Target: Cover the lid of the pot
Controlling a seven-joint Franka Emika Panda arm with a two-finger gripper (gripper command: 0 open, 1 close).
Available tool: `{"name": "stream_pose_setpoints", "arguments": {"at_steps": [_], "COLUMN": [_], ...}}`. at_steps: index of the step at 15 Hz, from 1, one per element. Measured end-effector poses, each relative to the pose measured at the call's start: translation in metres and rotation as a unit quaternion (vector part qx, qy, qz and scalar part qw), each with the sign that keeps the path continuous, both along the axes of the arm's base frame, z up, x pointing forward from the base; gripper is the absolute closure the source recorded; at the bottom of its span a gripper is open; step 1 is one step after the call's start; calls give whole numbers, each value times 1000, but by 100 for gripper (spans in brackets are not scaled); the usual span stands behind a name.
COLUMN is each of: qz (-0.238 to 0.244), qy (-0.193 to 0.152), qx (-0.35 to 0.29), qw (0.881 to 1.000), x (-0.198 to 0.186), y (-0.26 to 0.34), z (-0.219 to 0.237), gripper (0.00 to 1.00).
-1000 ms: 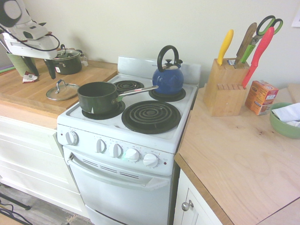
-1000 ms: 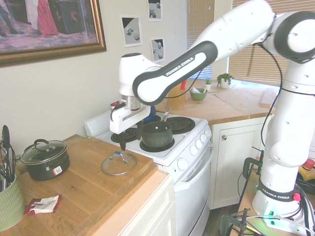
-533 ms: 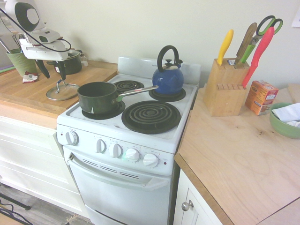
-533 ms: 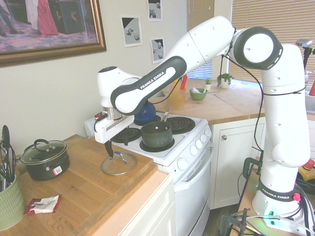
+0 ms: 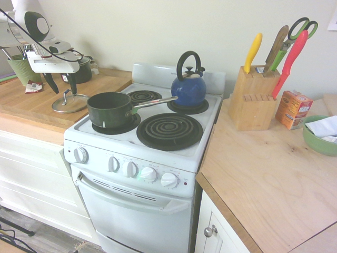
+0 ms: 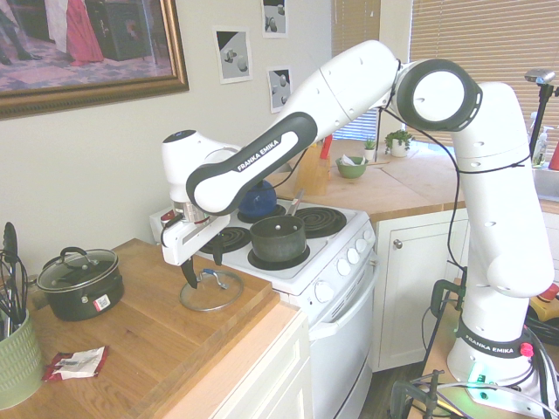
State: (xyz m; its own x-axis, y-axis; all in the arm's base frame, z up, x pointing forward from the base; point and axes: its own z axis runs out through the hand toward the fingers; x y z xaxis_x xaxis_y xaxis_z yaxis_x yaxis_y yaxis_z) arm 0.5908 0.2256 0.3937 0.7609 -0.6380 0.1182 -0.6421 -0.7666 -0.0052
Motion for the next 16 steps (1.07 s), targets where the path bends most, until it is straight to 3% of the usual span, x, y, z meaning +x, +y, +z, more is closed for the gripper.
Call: {"name": "stream_pose_setpoints", "arguments": {"at_steps": [16], "qz": [2], "qy": [5], "qx": [-20], "qw": [1000], "x": [4], "y": [0], "z": [-20], "gripper": [100]}}
